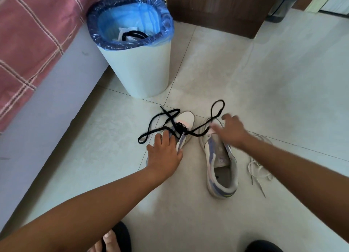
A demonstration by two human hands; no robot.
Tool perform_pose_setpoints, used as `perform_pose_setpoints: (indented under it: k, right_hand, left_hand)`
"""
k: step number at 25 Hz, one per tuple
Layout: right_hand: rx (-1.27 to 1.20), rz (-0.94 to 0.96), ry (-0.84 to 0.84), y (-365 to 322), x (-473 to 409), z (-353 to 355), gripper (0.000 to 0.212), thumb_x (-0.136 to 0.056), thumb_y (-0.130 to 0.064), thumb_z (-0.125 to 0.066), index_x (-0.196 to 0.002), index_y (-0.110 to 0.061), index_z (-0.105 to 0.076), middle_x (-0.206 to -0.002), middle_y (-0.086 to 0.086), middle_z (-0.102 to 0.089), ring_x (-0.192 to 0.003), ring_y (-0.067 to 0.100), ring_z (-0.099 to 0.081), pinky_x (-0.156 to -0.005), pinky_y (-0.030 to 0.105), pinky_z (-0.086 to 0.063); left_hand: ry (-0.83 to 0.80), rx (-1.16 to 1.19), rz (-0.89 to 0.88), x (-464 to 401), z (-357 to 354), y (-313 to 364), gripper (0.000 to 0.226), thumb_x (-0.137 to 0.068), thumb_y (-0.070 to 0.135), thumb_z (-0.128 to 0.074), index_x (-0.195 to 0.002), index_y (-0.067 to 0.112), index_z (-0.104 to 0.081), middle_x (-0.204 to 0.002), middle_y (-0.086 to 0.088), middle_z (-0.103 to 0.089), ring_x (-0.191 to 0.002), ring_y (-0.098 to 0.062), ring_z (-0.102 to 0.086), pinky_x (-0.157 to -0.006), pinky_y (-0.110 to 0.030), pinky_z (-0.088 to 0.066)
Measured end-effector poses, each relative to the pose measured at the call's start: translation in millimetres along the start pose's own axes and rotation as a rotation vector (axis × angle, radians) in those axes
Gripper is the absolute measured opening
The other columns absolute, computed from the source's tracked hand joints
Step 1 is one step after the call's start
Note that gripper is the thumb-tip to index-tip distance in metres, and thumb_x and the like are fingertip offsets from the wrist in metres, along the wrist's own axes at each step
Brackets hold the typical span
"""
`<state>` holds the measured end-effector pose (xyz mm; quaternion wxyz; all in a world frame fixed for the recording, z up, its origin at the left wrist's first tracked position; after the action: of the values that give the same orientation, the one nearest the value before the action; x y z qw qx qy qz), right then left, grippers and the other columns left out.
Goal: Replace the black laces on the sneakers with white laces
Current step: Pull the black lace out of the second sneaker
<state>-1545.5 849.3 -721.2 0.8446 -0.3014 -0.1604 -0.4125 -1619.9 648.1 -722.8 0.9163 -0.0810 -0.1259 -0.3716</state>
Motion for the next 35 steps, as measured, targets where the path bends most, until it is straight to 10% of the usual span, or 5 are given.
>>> perform_pose_setpoints:
  k: [4,11,18,29,35]
  right_hand:
    - [0.264,0.091,-0.091,-7,34,-50,0.086,-0.085,-0.038,-0.059,-0.148,-0.017,-0.004,-0.148,0.012,-0.008,-0.138,0.033,-0.012,-0.105,0.050,-0.034]
    - [0.466,0.026,0.259,13,12,30,0.041,-0.089,-0.022,-0.052,-0.126,-0.005,-0.044,-0.127,0.019,-0.043,-0.118,0.036,-0.041,-0.092,0.042,-0.038]
    - [-0.911,-0.270,-0.437,-54,45,-103,0.028,-0.097,-0.030,-0.048,-0.076,-0.012,-0.051,-0.060,0.005,-0.047,-0.051,0.014,-0.040,-0.049,0.023,-0.034]
    - [-0.277,0.008,0.273,-31,-19,21,0.017,-0.095,-0.016,-0.049,-0.097,-0.003,-0.059,-0.100,0.020,-0.063,-0.096,0.033,-0.056,-0.073,0.033,-0.039]
    - [-0.517,-0.187,0.710,56,-26,119,0.015,-0.093,-0.023,-0.048,-0.100,-0.010,-0.050,-0.103,0.020,-0.060,-0.097,0.034,-0.060,-0.085,0.044,-0.045]
  left_hand:
    - [-0.016,-0.004,-0.014,0,-1,-1,0.052,-0.097,0.048,-0.028,-0.134,0.010,-0.033,-0.142,-0.007,-0.026,-0.125,-0.027,-0.031,-0.083,-0.039,-0.044]
    - [0.022,-0.018,-0.002,-1,-2,-1,0.052,-0.096,0.047,-0.030,-0.131,0.009,-0.038,-0.141,-0.008,-0.030,-0.123,-0.028,-0.035,-0.079,-0.037,-0.044]
    - [0.138,-0.049,0.010,-1,4,-3,0.051,-0.082,0.052,-0.054,-0.110,0.010,-0.060,-0.121,-0.010,-0.053,-0.102,-0.028,-0.054,-0.062,-0.036,-0.048]
    - [0.171,-0.018,-0.012,0,-1,-5,0.047,-0.079,0.049,-0.039,-0.091,0.012,-0.065,-0.101,-0.006,-0.060,-0.082,-0.024,-0.056,-0.047,-0.031,-0.041]
    - [0.139,-0.029,-0.015,1,-1,-3,0.045,-0.075,0.050,-0.051,-0.094,0.012,-0.066,-0.099,-0.005,-0.060,-0.082,-0.022,-0.056,-0.046,-0.028,-0.038]
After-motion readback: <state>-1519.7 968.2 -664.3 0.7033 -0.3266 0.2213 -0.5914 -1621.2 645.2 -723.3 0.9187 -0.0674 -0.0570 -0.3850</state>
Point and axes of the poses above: each hand's wrist, its own x-axis away from the middle knuckle, its own z-axis out of the back of the hand, y = z × x, the point moved 9 cm from there along -x, towards the middle knuckle
